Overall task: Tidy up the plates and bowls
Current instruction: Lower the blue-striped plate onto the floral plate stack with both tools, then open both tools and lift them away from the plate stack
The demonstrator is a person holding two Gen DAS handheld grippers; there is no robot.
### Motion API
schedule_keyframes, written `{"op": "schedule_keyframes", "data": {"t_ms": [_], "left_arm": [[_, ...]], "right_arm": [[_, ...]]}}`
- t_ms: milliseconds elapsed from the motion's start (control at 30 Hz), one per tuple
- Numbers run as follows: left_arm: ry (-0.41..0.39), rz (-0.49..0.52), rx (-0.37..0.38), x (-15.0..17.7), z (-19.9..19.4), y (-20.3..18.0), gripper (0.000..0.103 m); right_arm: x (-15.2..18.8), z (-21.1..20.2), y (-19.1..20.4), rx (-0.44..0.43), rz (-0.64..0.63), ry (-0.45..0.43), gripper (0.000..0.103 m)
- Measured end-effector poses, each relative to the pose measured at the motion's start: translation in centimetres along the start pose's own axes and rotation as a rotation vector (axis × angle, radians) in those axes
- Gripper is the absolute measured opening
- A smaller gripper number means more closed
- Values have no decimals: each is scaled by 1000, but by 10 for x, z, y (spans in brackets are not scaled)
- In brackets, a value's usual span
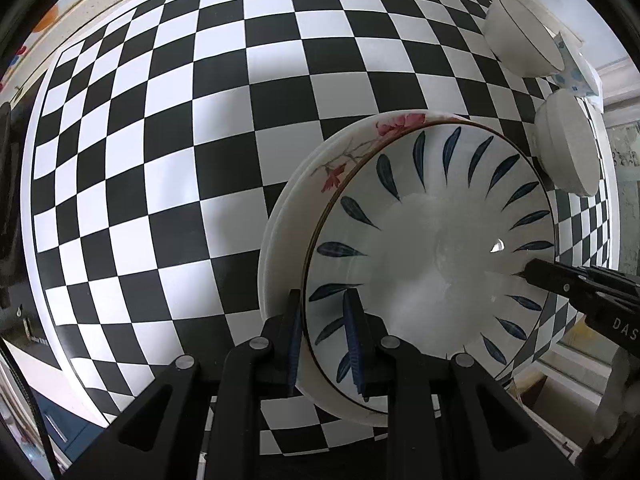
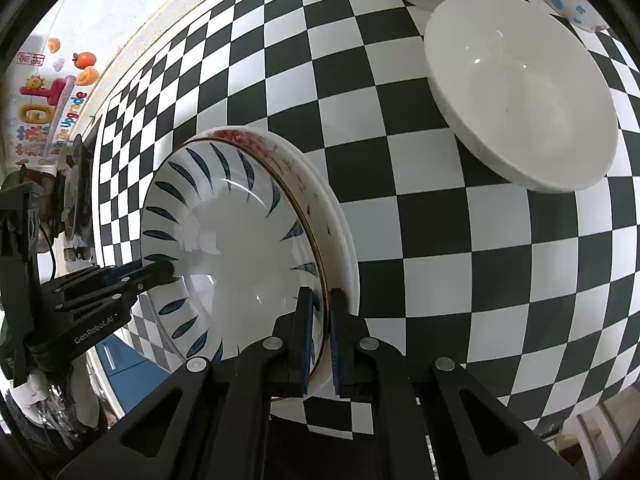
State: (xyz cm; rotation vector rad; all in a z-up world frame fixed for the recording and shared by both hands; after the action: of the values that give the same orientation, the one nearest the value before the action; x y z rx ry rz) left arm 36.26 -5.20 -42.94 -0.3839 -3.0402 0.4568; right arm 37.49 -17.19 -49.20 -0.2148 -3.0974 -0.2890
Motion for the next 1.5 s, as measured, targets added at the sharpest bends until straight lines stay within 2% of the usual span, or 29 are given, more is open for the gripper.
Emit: {"op": "schedule_keyframes", "data": {"t_ms": [533,667,767,867,967,1133,1333,1500], "left_arm": [[-33,-76,-25,13,-7,8,18],[-79,-66,-45,17,-24,8,18],[-124,-65,-57,22,-43,5,18],[-183,-54,-76,31,-70,3,18],[-235,-43,-56,42,-96,-5,19],[-333,-23,-69,66,-138,-12,19],[-421,-2,-91,86,-179,-28,19],[-463,28,-73,109,-206,-43,19]], "right_arm": [[-3,3,3,-1,-33,40,12],[-1,-1,4,12,-25,34,18],[1,-10,4,30,-23,9,18],[6,-31,9,64,-28,-52,18],[12,-57,17,111,-51,-123,18],[36,-106,33,193,-85,-250,18],[74,-156,47,216,-100,-352,18],[106,-193,57,227,-107,-427,18]]}}
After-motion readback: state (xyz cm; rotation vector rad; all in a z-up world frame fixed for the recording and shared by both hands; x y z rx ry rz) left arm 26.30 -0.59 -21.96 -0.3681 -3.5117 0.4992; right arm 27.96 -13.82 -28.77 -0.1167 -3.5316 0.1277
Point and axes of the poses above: each gripper's, at about its wrist camera, not at the fingertips, and z roughly the way its jaws point, y to its left, x to its underside, the point moved 10 cm from there along z, roughly the way its jaws point, and after that the axes turned 11 degrees about x, right-handed, at the moved point
